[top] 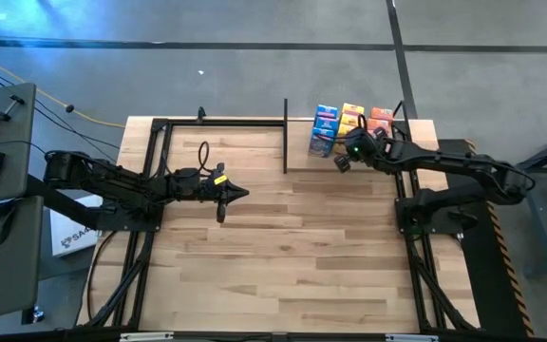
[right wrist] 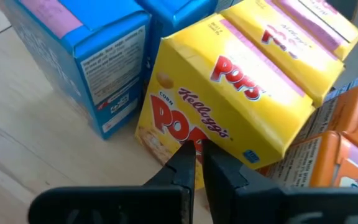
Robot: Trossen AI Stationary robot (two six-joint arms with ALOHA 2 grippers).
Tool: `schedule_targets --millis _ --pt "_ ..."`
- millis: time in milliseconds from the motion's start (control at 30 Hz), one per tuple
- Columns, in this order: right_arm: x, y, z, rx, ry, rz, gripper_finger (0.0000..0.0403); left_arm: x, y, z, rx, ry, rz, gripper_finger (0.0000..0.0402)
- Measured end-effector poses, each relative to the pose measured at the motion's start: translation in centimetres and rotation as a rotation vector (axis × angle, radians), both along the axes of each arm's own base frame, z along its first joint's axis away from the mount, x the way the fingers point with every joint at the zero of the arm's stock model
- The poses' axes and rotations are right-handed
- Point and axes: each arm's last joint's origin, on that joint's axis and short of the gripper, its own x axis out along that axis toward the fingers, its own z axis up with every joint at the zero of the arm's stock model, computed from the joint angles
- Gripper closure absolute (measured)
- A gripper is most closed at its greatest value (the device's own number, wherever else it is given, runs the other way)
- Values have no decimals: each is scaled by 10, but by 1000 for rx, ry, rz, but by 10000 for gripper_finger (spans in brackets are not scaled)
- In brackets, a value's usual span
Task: Stack cereal on shelf
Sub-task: Adjust the yellow cereal box, then adjust the blue cereal box
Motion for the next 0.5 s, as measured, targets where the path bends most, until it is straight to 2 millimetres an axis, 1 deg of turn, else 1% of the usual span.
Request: schedule_targets --millis 233,333,400,500 --pt "-1 1 1 -5 0 2 387 0 0 0 0 1 0 399" --pt "-2 8 12 -19 4 37 387 0 0 0 0 1 0 399" --pt "2 16 23 -28 -50 117 387 0 0 0 0 1 0 399" --pt "14 27 32 1 -180 272 387 0 0 0 0 1 0 399"
